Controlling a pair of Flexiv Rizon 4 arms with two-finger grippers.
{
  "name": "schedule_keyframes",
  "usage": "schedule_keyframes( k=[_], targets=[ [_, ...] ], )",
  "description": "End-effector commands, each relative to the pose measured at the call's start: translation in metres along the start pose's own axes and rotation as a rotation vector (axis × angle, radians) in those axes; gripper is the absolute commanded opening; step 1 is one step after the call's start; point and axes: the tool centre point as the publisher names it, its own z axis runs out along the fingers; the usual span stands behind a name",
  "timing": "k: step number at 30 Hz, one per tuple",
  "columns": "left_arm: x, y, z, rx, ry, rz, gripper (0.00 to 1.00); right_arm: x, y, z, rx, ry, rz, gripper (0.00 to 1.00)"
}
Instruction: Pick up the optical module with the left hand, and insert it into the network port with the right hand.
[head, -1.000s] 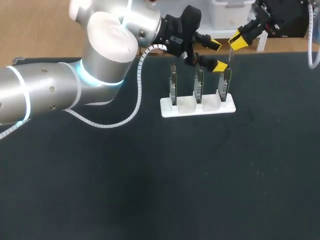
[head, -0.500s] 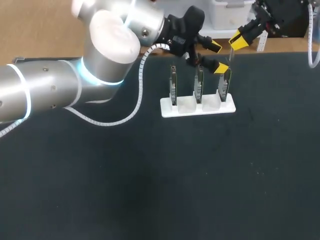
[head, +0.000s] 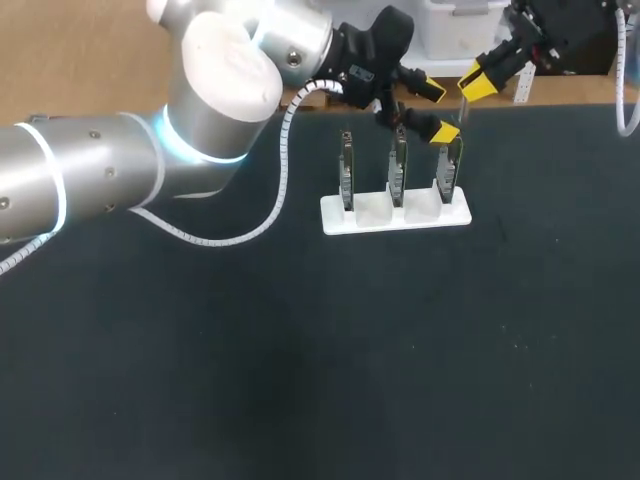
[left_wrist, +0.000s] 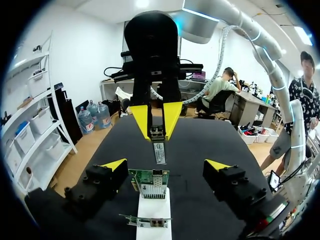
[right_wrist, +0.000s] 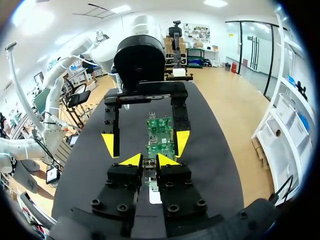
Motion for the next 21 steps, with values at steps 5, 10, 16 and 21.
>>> schedule_keyframes(
  k=[5,10,16,21],
  targets=[
    [-0.0007,0.0012,0.0006,0.002,0.004,-0.001,1.00,-0.0005,0.0001,0.0001,-0.010,0.002,-0.008,0.00],
    [-0.0007,0.0012,0.0006,0.002,0.004,-0.001,1.00,0.0002,0.0009,-0.0009,-0.010,0.005,-0.013,0.00],
    [-0.0007,0.0012,0.0006,0.002,0.004,-0.001,1.00,0.0007,0.0032,-0.0008,-0.012,0.016,-0.032,0.00],
    [-0.0007,0.0012,0.0006,0.002,0.004,-0.001,1.00,0.0000,0.0052,-0.0030,-0.009,0.008,-0.031,0.00]
  ],
)
